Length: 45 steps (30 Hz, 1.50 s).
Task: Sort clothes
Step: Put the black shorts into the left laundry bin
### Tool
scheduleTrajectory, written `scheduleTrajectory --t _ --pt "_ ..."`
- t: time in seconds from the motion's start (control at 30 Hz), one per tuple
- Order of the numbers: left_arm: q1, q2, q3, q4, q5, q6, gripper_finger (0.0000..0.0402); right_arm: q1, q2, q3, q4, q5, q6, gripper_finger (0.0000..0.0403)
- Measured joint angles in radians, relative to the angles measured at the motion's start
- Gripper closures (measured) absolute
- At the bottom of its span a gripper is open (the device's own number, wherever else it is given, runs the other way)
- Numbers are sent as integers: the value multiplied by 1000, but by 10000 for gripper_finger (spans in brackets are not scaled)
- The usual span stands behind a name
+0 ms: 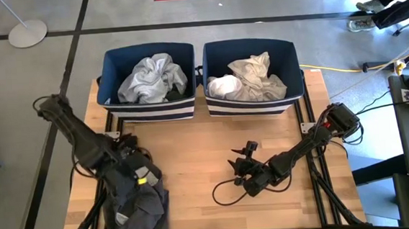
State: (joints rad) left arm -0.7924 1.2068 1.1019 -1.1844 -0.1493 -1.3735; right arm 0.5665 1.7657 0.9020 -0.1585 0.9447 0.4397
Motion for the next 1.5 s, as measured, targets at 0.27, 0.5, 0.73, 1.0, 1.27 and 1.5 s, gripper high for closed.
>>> scheduleTrajectory --t 0.27,0.5,0.73,1.0,1.27,1.5 --pt "-71 42 -65 50 42 -105 192 -50 0 0 8 -42 -3 180" --pt "-81 55 -131 106 63 -95 192 -59 0 0 8 -48 -3 180" --pt "-79 55 -265 281 132 -55 213 -57 0 0 9 -48 -3 180" --pt "-73 54 -380 432 134 -1 328 -57 0 0 44 -48 -23 180" --pt "-37 54 -448 572 -39 156 393 -57 0 0 52 -47 -26 180" --pt "55 55 -464 634 -312 368 397 -57 0 0 54 -47 -26 180"
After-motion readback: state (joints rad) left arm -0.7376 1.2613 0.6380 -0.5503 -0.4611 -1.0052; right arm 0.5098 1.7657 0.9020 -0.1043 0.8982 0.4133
